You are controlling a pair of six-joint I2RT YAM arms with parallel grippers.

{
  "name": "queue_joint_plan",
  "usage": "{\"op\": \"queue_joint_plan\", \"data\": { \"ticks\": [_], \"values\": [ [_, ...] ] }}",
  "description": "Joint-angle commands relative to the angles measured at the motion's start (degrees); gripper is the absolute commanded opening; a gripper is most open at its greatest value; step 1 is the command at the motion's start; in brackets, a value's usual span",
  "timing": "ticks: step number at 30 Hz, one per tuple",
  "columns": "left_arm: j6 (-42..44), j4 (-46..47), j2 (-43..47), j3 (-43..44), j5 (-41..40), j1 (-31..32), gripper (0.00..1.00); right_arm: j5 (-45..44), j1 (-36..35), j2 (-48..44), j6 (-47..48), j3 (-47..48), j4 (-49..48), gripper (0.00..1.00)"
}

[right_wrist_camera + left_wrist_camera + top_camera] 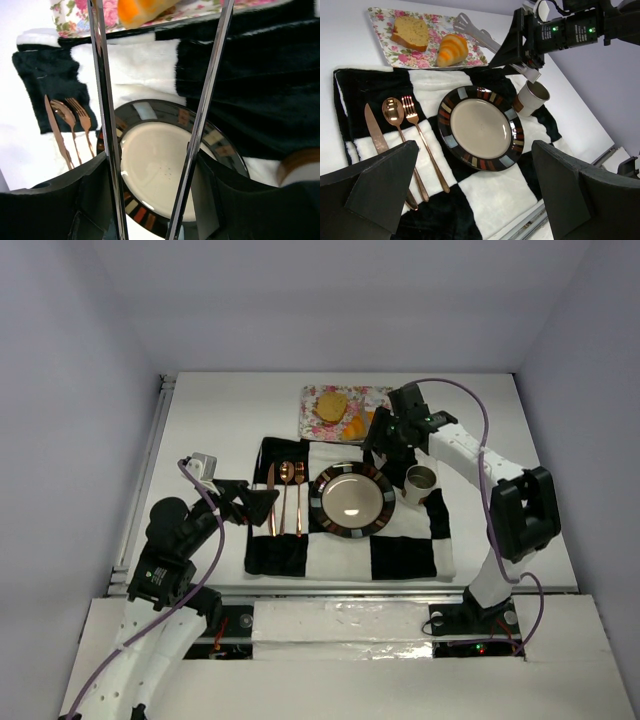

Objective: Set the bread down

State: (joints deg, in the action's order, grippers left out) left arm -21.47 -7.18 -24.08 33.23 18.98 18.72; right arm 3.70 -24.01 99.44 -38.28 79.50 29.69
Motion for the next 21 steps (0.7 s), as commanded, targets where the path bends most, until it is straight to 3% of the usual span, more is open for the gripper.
{"op": "queue_joint_plan", "data": {
  "ticks": [1, 17, 21],
  "values": [
    [0.56, 1.47, 0.87, 0.08, -0.35, 0.35, 0.99, 3.15, 0.02, 1.45, 1.37, 4.25, 0.01, 0.60],
    [0.56, 1.47, 0.96, 0.16, -0.44, 0.35, 0.99, 3.77, 0.02, 7.61, 2.25, 6.80, 1.42, 0.56],
    [0.56, 1.29, 1.05, 0.16, -0.61, 0.35, 0.99, 3.07, 0.02, 6.83, 2.07, 6.81, 1.69, 0.37]
  ]
}}
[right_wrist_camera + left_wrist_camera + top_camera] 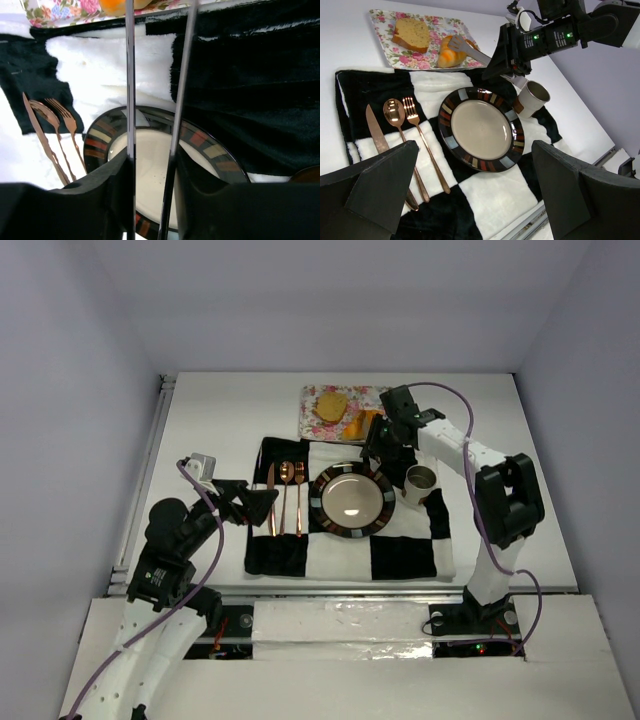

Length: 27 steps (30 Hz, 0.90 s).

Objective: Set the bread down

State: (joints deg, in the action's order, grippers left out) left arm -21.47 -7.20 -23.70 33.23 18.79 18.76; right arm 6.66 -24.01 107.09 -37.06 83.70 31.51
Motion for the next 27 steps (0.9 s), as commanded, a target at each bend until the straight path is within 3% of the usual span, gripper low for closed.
{"op": "queue_joint_plan", "data": {
  "ticks": [1, 7, 11, 16, 20, 27],
  "values": [
    [0.56, 1.40, 0.68, 0.25, -0.42, 0.31, 0.99, -0.06, 0.02, -1.70, 0.76, 2.09, -1.00, 0.34],
    [0.56, 1.40, 0.50, 0.16, -0.50, 0.31, 0.99, -0.77, 0.02, -9.78, 1.55, -0.20, -1.71, 0.28],
    [0.56, 1.40, 0.33, 0.16, -0.51, 0.31, 0.99, 3.44, 0.02, -15.14, 2.34, -2.05, -1.72, 0.27],
    [0.56, 1.49, 0.85, 0.16, -0.85, 0.31, 0.99, 7.40, -2.44, -23.22, 3.04, -10.46, -1.36, 0.28],
    [0.47, 1.58, 0.59, 0.08, -0.86, 0.31, 0.99, 7.58, -9.01, -32.53, 1.82, -18.82, -0.92, 0.29],
    [0.29, 1.49, 0.59, 0.08, -1.65, 0.31, 0.99, 3.37, -20.36, -39.41, -4.94, -29.99, -1.45, 0.31]
  ]
}}
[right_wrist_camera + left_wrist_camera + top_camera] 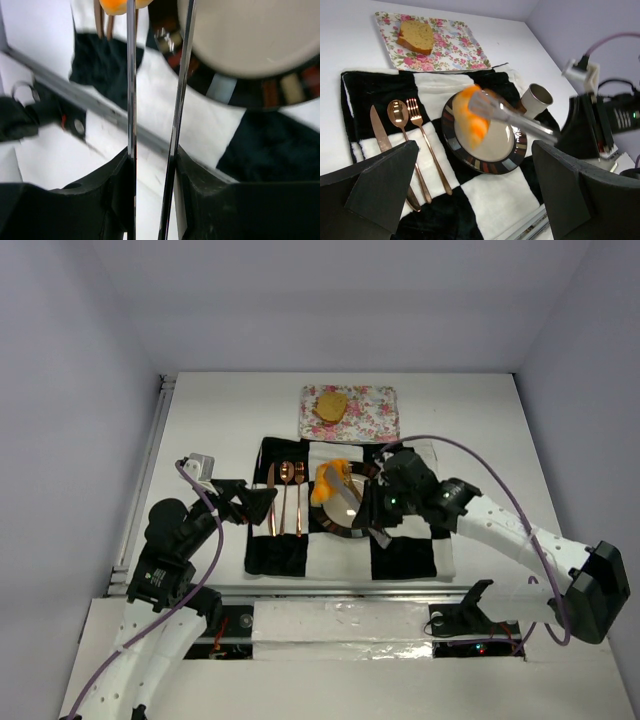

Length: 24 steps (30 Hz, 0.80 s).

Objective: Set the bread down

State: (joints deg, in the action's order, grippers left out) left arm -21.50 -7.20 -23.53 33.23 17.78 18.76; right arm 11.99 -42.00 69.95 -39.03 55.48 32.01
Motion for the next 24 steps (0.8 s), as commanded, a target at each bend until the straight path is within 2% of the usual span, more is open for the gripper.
{"op": "queue_joint_plan", "data": {
  "ticks": [1, 8, 18, 24],
  "values": [
    [0.31, 1.58, 0.50, -0.01, -0.82, 0.31, 0.99, -2.14, -3.87, -3.23, -3.42, -2.65, -2.21, 0.32],
    [0.14, 1.84, 0.94, -0.27, -1.26, 0.31, 0.99, -3.47, -4.50, -3.95, -3.07, -7.49, -2.74, 0.35],
    [-0.12, 1.93, 0.50, -0.36, -1.61, 0.31, 0.99, -5.82, -5.02, -5.44, -3.77, -7.15, -3.89, 0.63],
    [-0.12, 2.10, 0.50, -0.45, -1.17, 0.31, 0.99, -10.13, -5.02, -7.90, -4.57, -5.13, -3.53, 0.62]
  ]
}}
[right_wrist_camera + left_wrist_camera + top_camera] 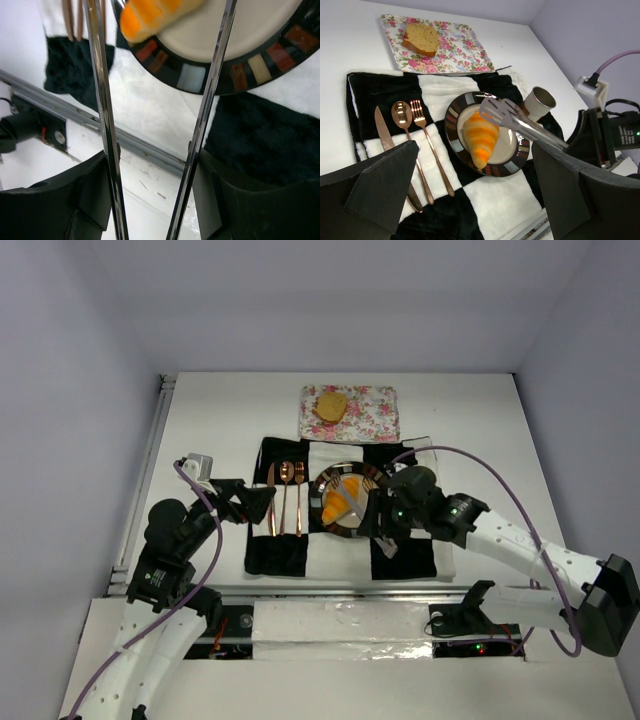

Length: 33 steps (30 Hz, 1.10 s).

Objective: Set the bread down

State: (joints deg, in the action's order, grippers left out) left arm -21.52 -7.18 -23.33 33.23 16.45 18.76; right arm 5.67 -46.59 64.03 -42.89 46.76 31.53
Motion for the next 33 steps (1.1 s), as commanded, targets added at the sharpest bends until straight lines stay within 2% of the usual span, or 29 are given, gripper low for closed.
{"op": "queue_joint_plan", "data": {
  "ticks": [1, 6, 8, 13, 19, 25, 33],
  "values": [
    [-0.10, 2.08, 0.39, -0.45, 0.25, 0.31, 0.99, -4.44, -0.43, -2.15, -0.96, 3.86, -3.66, 0.62],
    [-0.10, 2.17, 0.48, -0.45, 0.25, 0.31, 0.99, -8.38, -0.43, 0.74, -1.32, 6.76, -7.00, 0.59],
    [-0.02, 2.08, 0.39, -0.45, 0.25, 0.31, 0.99, -8.92, 1.92, 4.32, -0.61, 9.13, -9.72, 0.58],
    [-0.02, 1.99, 0.48, -0.45, 0.25, 0.31, 0.99, -2.25, 9.13, 14.61, 0.18, 15.71, -17.19, 0.53],
    [-0.02, 2.08, 1.01, -0.54, 0.25, 0.31, 0.99, 3.55, 17.22, 31.64, 0.88, 27.75, -18.87, 0.52],
    [-0.02, 2.26, 1.01, -0.54, 0.78, 0.31, 0.99, 6.45, 20.74, 43.36, 1.23, 37.68, -18.26, 0.51],
    [-0.01, 2.35, 0.92, -0.63, 1.13, 0.31, 0.99, 12.34, 22.33, 54.09, 0.97, 43.50, -20.62, 0.50]
  ]
}}
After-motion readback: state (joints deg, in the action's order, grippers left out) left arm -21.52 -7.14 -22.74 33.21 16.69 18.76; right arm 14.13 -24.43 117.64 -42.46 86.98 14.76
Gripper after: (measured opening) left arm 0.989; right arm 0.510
